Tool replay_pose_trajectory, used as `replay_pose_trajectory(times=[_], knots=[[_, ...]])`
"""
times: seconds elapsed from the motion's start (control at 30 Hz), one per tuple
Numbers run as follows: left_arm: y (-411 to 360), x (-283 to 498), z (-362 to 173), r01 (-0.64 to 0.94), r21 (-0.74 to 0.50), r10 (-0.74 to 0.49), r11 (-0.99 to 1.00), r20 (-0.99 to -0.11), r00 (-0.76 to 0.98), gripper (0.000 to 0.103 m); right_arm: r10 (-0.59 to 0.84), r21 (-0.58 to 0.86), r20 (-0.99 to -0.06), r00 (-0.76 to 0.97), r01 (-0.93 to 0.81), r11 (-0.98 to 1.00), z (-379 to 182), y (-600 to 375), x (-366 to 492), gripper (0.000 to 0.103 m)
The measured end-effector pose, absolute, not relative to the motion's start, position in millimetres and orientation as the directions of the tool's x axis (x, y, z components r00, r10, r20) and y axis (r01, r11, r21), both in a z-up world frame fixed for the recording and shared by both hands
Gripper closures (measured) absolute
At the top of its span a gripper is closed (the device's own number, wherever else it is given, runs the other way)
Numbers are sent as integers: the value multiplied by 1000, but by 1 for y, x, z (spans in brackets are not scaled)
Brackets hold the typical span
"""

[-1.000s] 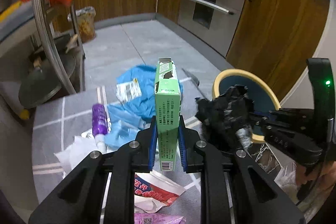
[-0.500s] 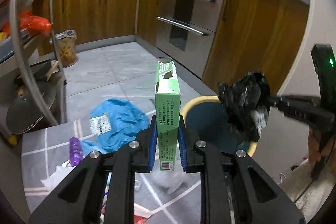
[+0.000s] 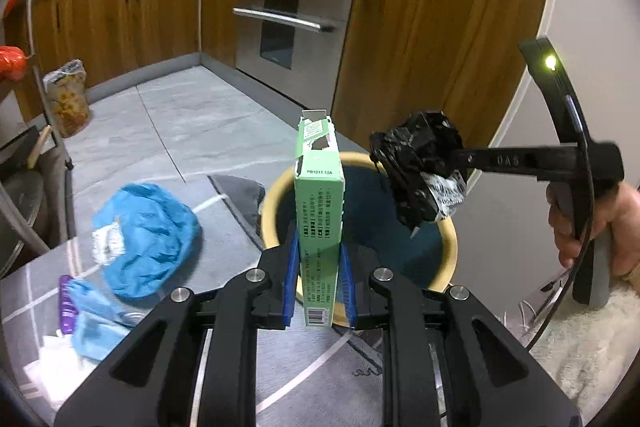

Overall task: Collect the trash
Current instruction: 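Carry the green box and black bag over the blue bin with both tools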

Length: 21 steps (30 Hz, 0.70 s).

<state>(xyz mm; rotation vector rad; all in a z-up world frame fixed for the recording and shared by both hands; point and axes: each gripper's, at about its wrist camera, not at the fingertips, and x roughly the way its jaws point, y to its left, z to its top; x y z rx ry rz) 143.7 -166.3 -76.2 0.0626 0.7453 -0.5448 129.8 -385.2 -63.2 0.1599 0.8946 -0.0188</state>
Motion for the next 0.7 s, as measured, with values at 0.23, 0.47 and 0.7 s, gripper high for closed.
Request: replay_pose_trajectory(times=[0.23,0.47,0.7], knots=[[-190,165,-111,491,-171,-460,854,-687,563,85,8,76,-819,574,94,993,-80,-377,148,100],[-202,171,-120,514,-176,-477,839,-691,543,85,-3,79,-848,529,133,988,-93,-382,153,99],[-208,179,-127,518,-194,-489,833,-696,526,85,7,99,-866,500,157,983,-100,-387,155,99]])
